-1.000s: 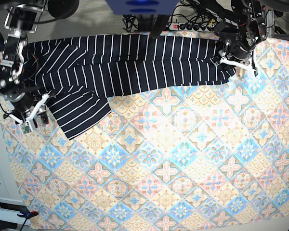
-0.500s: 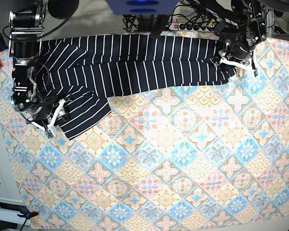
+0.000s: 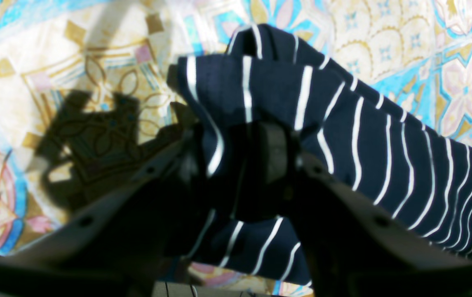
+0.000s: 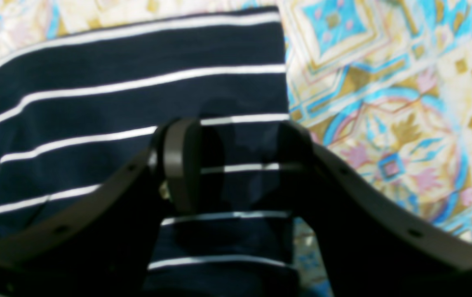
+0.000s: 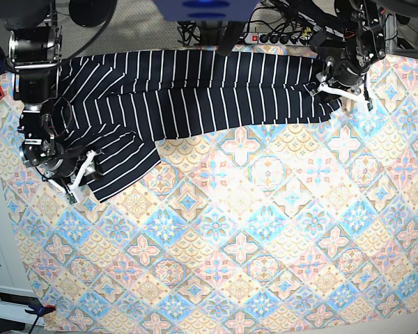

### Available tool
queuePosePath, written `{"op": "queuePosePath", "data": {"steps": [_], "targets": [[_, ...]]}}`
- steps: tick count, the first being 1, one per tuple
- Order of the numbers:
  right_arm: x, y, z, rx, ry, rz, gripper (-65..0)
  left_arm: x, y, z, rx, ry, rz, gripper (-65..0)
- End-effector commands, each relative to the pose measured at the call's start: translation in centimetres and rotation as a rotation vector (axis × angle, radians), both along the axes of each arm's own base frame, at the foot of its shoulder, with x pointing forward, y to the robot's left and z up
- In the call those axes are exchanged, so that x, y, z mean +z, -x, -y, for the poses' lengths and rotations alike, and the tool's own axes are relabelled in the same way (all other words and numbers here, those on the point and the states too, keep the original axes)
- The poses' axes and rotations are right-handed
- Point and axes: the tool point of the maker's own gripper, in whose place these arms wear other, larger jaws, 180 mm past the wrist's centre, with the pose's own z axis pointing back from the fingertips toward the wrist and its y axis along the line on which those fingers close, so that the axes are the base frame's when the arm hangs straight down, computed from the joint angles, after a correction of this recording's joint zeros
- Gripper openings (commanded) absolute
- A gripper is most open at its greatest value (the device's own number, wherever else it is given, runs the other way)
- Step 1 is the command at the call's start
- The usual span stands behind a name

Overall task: Fold the T-shirt properly
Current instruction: 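Grasp the hanging sleeve with the right gripper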

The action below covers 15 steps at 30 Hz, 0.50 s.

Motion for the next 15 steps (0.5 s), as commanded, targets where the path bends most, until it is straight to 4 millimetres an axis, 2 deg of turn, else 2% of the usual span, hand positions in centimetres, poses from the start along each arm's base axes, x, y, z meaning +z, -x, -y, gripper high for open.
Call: {"op": "queuePosePath", "data": {"steps": [1,6,10,15], "targets": [[2.1,-1.8,1.1,-0.015,0.0,0.07,-36.1,0.8,-0.6,-0.2,-0.006,-0.007,0.03,-44.2],[0.9,-1.5,1.8,-0.046,-0.012,0.031,-36.1,0.8,-0.6,-0.1,-0.005,-0.005,0.03,-44.2],[-1.1,-0.3,2.4,-0.089,-0.034,-0.031,-36.1,0.7,-0.6,-0.1,-0.004,-0.002,0.03,-44.2],[-1.4,0.0,2.1,-0.082,-0.043,-0.023,-36.6,0.7,-0.6,-0.1,-0.004,-0.002,0.03,-44.2]]}}
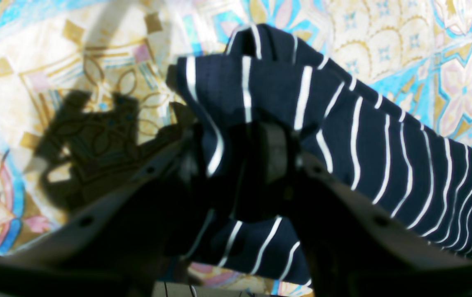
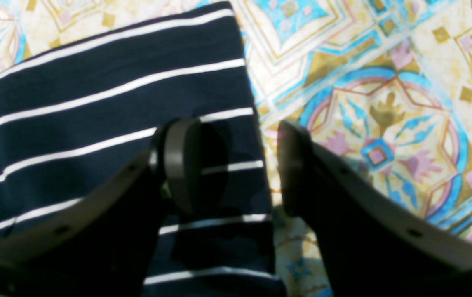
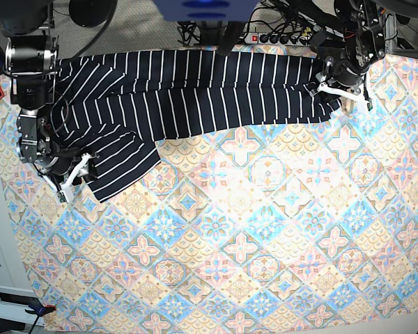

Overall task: Fold the T-shirt properly
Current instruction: 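Grasp the hanging sleeve with the right gripper, then fold the sleeve onto the shirt with the right gripper and release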

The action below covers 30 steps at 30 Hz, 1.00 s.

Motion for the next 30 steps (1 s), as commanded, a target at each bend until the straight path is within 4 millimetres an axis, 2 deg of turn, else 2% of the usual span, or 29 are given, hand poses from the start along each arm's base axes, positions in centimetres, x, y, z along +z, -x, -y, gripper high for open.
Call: {"op": "queuePosePath", "data": {"steps": [1,3,6,8,12,18,21,25,30], "targets": [[0.3,-0.2,0.5,0.02,0.033,-0.016,-37.1,0.8,-0.6,-0.2,-0.005,-0.005,0.031,-44.2],[-0.1,0.2,0.1,0.049,0.046,-0.032,-43.0,0.8,-0.6,-0.2,-0.005,-0.005,0.031,-44.2],[-0.9,1.3,-0.1,0.061,0.048,-0.056,-57.8,0.8,-0.6,-0.2,-0.003,-0.006,0.032,-44.2],[-1.4,2.0,-0.2,0.062,0.047,-0.068,-64.8,0.8,-0.6,-0.2,-0.003,-0.006,0.032,-44.2],[-0.3,1.7,-1.0,0.096,0.052,-0.018,-64.7,0.8,-0.6,-0.2,-0.002,-0.006,0.034,-44.3],[4.5,2.3,1.6,0.057,0.128,0.074,-64.8,0.8,-0.7,-0.2,-0.002,-0.006,0.035,-44.5],[7.1,3.6,2.7,0.047,0.191,0.107,-64.8,0.9,-1.0,-0.2,-0.002,-0.006,0.043,-44.6],[10.3,6.3,2.5,0.115,0.273,0.134,-64.8,1.0,-1.3,-0.1,-0.005,-0.004,0.05,-44.9],[11.6,11.2,2.9,0.137,0.351,0.084,-64.8,1.3,-1.9,-0.1,-0.003,-0.005,0.061,-44.9]]}}
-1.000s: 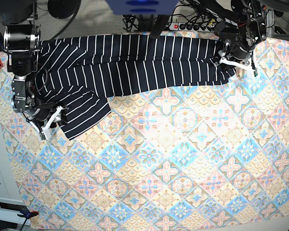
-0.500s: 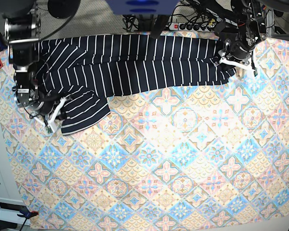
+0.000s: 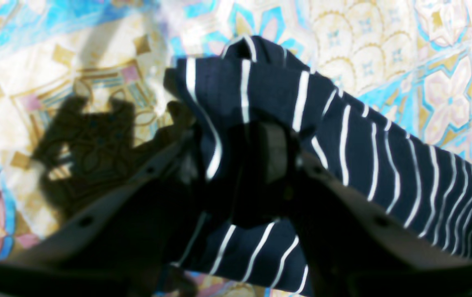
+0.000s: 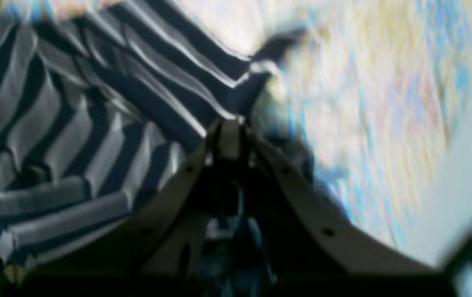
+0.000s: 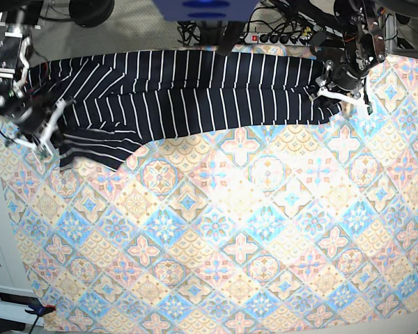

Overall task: Fold the T-shirt properly
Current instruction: 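Fold the sleeve onto the shirt with the right gripper and release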

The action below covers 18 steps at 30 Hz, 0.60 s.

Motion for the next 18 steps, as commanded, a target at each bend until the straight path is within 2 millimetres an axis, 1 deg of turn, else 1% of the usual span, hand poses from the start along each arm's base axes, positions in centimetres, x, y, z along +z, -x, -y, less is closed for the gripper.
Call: {"op": "queuePosePath", "data": {"steps": [1,4,7,11,18], "targets": [[1.8,-0.5,-0.1,0.012,0.001,0.061,-64.8,0.8,-0.7,-0.2,-0.003,-0.008,0.034,-44.9],[1.9,1.7,0.1,0.015,0.025,0.036,-64.8,0.9,-0.9,-0.2,-0.003,-0.008,0.038,-44.9],[1.3,3.7,-0.3,0.031,0.03,-0.004,-64.8,1.0,-1.4,-0.2,-0.006,-0.007,0.047,-44.9],[0.5,5.9,-0.5,0.041,0.034,-0.058,-64.8,1.1,-1.5,-0.1,-0.007,-0.006,0.048,-44.9],[-0.6,8.3,-0.5,0.044,0.037,-0.128,-64.9,1.1,-1.5,-0.2,-0.005,-0.007,0.049,-44.9]]}}
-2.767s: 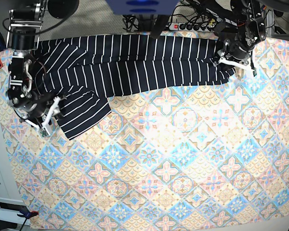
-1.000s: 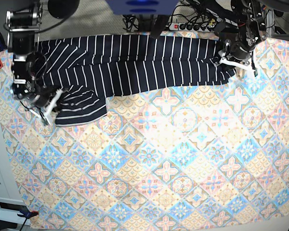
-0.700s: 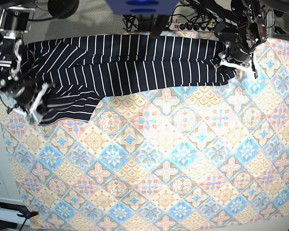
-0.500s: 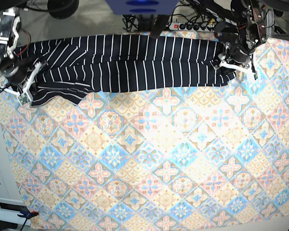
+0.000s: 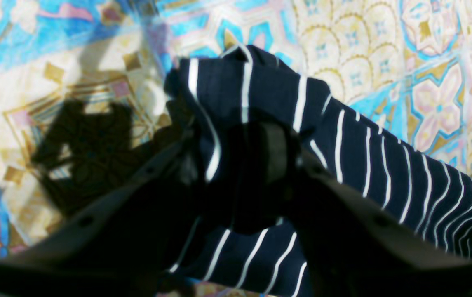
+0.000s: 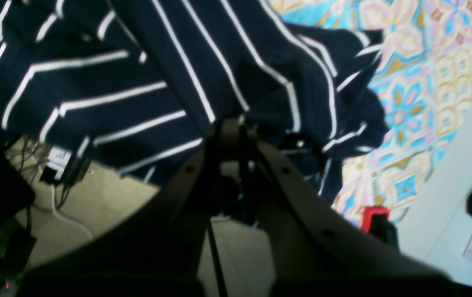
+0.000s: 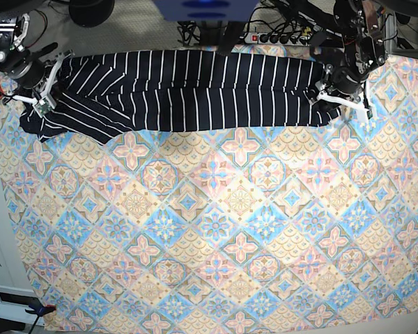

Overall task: Fold the T-shirt properly
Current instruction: 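Fold the sleeve onto the shirt with the right gripper and release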

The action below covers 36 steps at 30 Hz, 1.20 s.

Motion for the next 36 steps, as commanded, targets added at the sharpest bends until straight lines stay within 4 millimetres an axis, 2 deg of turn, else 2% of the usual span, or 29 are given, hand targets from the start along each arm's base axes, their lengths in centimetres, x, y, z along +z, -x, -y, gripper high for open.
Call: {"op": "queuePosePath", "data": {"steps": [1,5,13,17,19,21,24,27,31,33,36], "targets": [[0.5,-0.2,0.4,0.011,0.023,0.007,-64.9,0.7,-0.6,-0.3,-0.002,-0.008,0.029,-44.9],[-0.1,1.2,1.9,-0.017,0.085,-0.087,-64.9,0.7,-0.6,-0.4,-0.001,-0.009,0.03,-44.8],[-0.1,1.4,2.1,-0.017,0.096,-0.096,-64.8,0.7,-0.6,-0.4,-0.001,-0.009,0.03,-44.3],[-0.3,2.0,3.4,-0.004,0.191,-0.128,-64.6,0.7,-0.6,-0.4,-0.001,-0.009,0.03,-44.3],[-0.2,2.3,4.4,-0.004,0.254,-0.144,-62.6,0.7,-0.6,-0.3,-0.002,-0.008,0.029,-44.2],[-0.4,2.5,4.2,-0.017,0.258,-0.139,-60.0,0.7,-0.6,-0.3,-0.002,-0.008,0.029,-44.2],[0.2,2.8,5.4,-0.104,0.251,-0.1,-56.4,0.7,-0.6,-0.3,-0.002,-0.008,0.029,-44.2],[0.4,2.7,5.0,-0.154,0.204,-0.05,-53.3,0.7,-0.6,-0.3,-0.002,-0.008,0.029,-44.1],[1.2,1.4,4.7,-0.15,0.187,0.014,-50.8,0.7,-0.4,-0.4,-0.001,-0.009,0.027,-43.5],[1.4,0.7,3.8,-0.161,0.144,0.066,-50.6,0.6,-0.3,-0.4,0.0,-0.009,0.024,-40.6],[2.2,-0.5,2.9,-0.181,0.079,0.154,-50.5,0.7,-0.3,-0.6,-0.002,-0.013,0.022,-32.4]]}}
